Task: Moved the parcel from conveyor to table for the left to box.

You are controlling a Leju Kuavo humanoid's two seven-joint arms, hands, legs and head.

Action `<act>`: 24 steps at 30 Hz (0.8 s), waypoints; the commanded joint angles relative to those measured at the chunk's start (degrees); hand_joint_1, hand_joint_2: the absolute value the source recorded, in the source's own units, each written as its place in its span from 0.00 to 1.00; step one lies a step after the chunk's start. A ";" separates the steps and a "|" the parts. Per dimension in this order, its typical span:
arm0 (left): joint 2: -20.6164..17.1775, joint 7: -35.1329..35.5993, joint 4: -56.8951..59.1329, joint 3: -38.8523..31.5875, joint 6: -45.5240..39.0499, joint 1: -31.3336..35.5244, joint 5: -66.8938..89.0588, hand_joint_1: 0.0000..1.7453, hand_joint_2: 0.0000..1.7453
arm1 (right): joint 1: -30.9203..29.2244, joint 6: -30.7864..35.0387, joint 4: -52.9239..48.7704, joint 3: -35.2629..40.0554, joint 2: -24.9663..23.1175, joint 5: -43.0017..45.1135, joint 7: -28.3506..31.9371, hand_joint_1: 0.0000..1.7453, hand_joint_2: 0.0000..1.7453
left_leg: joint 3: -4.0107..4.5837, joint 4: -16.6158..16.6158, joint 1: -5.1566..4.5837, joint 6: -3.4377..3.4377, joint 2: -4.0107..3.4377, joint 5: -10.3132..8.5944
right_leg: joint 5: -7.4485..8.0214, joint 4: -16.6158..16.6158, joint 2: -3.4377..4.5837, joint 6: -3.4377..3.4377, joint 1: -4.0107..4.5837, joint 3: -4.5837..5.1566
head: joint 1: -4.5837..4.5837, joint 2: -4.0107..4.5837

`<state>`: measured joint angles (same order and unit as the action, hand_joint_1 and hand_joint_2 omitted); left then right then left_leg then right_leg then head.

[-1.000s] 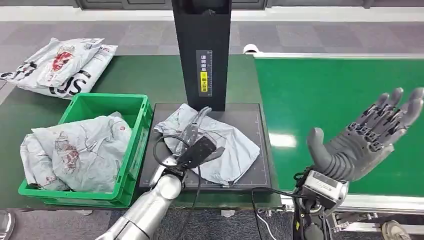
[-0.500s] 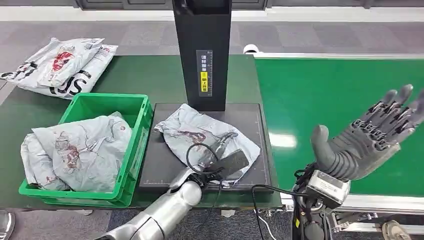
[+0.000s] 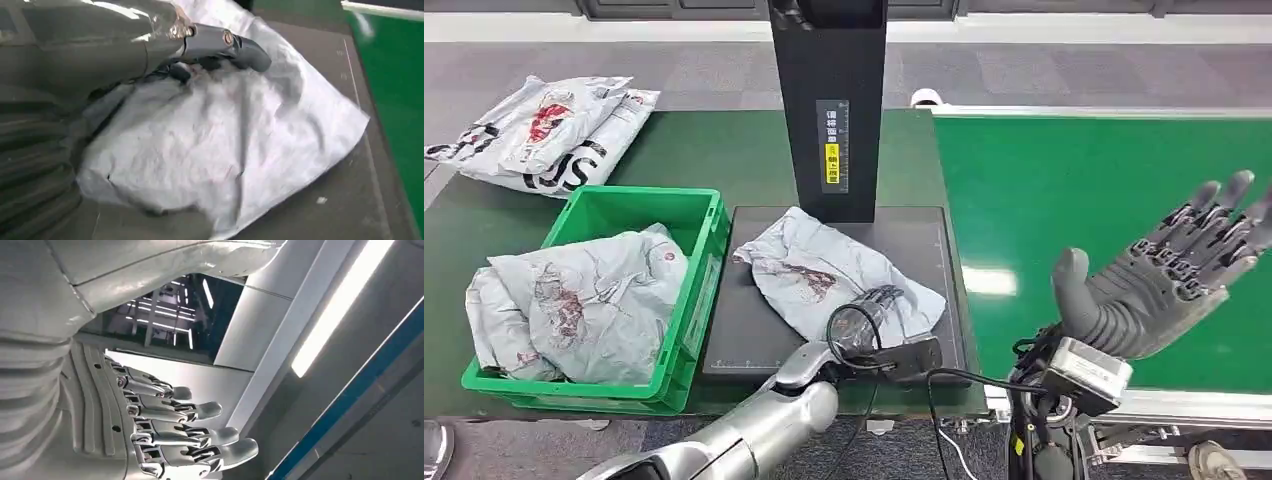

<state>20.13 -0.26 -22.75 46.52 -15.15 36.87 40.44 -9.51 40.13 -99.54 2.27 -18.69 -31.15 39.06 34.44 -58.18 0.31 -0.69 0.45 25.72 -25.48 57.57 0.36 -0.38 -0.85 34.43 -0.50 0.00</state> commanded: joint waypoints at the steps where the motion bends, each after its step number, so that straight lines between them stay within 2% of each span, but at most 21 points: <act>1: -0.13 1.11 4.67 10.68 -0.61 2.35 0.54 1.00 1.00 | -1.52 -0.13 -0.04 -2.01 -1.31 0.30 -0.25 0.00 1.00 | -0.13 0.07 0.01 0.01 -0.04 0.01 | 0.00 -0.07 -0.01 0.04 0.03 -0.14 | 0.00 0.00; 17: -0.13 0.56 6.38 10.49 -4.29 2.73 -1.95 1.00 1.00 | -0.81 -0.13 -1.47 -2.72 -1.31 1.71 -0.16 0.00 1.00 | -0.11 0.04 0.02 0.00 -0.03 0.01 | -0.01 -0.05 -0.01 0.03 0.03 -0.11 | 0.00 0.00; 21: -0.13 -3.35 5.88 7.06 -10.88 4.15 -4.80 1.00 1.00 | -0.58 -0.13 -3.22 -3.59 -1.31 0.50 -1.62 0.00 1.00 | -0.08 0.01 0.02 0.00 -0.02 0.01 | -0.01 -0.03 -0.02 0.03 0.03 -0.09 | 0.02 0.00; 24: -1.45 -7.38 2.41 3.23 -20.25 8.96 -5.70 1.00 1.00 | 0.09 -0.13 -4.71 -4.42 -1.31 -0.76 -2.72 0.00 1.00 | 0.01 -0.03 0.03 0.00 0.06 -0.02 | -0.01 0.01 -0.12 0.04 0.05 -0.02 | 0.02 0.02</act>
<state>20.13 -2.23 -19.82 53.11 -23.57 38.25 36.52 -9.28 40.13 -101.85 2.27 -18.69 -30.47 37.99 34.40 -58.18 0.31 -0.69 0.46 25.70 -25.47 57.57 0.36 -0.38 -0.85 34.41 -0.48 0.02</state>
